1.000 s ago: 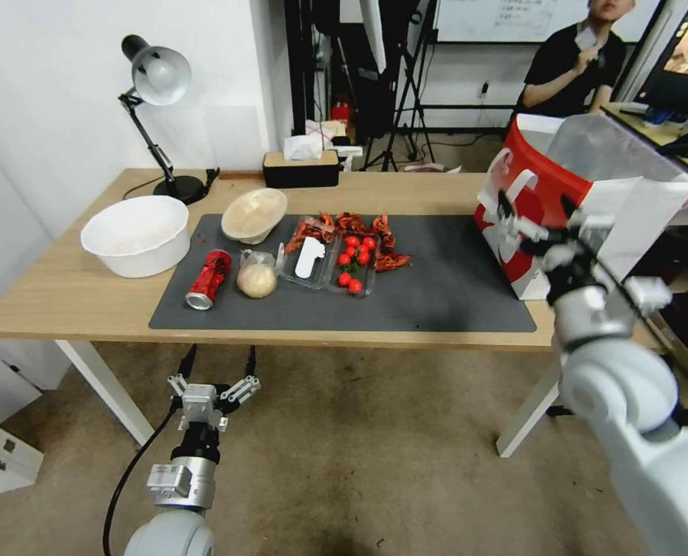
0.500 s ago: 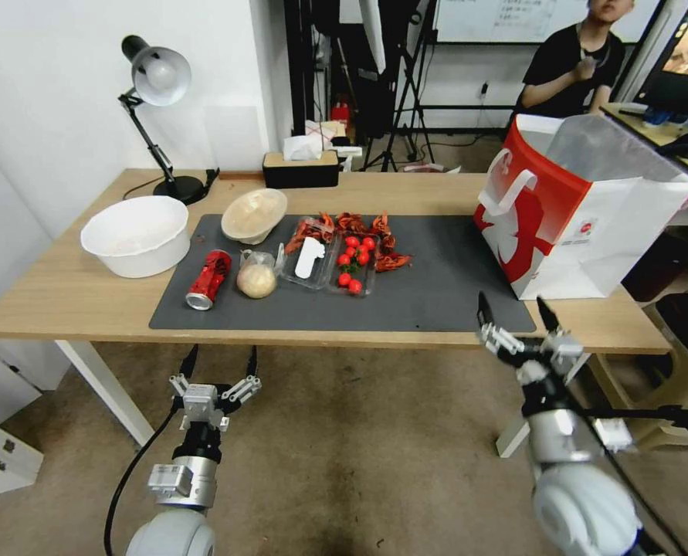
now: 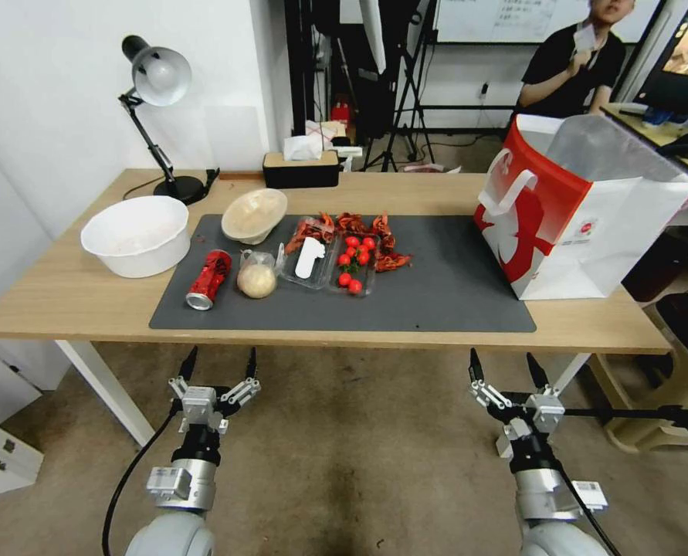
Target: Pick up the trash from the table and place it into the takeout bag.
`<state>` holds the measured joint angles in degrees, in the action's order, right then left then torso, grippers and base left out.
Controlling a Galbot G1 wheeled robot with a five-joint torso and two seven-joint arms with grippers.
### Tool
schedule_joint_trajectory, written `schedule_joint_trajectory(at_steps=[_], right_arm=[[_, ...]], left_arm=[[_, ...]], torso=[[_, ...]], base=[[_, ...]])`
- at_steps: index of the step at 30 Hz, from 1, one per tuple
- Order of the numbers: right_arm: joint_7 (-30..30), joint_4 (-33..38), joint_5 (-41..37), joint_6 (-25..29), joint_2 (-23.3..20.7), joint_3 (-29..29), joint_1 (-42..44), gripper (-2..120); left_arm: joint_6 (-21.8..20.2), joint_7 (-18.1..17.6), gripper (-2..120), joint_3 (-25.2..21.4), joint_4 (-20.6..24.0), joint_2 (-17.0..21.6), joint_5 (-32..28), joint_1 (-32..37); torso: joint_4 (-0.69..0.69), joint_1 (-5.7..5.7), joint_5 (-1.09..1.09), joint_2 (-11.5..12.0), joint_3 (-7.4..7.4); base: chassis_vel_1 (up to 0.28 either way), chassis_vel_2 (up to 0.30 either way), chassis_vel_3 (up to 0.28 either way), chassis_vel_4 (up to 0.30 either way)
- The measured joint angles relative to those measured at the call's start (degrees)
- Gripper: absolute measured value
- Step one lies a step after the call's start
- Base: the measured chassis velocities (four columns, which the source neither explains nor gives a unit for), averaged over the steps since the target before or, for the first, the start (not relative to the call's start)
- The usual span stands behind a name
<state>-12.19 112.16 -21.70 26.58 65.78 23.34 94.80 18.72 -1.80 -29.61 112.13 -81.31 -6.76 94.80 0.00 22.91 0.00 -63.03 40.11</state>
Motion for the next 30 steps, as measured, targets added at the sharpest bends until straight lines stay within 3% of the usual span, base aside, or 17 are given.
schedule_joint_trajectory(at_steps=[28,30], right_arm=[[0.8,-3.3,0.8,1.6,0.8,-1.4,-0.7,100],[1.1,-3.3,0.8,1.6,0.8,-1.5,-0.7,100]], left_arm=[[0.2,0.1,100,0.1,-0.7,-1.1,0.2,-0.2],[0.1,-1.2,100,0.0,-0.8,-0.2,-0.7,-1.6]], torso=[[0.00,0.01,0.00,0.0,0.00],[0.00,0.01,-0.01,0.0,0.00]], base=[[0.000,0.000,0.000,0.000],[0.000,0.000,0.000,0.000]])
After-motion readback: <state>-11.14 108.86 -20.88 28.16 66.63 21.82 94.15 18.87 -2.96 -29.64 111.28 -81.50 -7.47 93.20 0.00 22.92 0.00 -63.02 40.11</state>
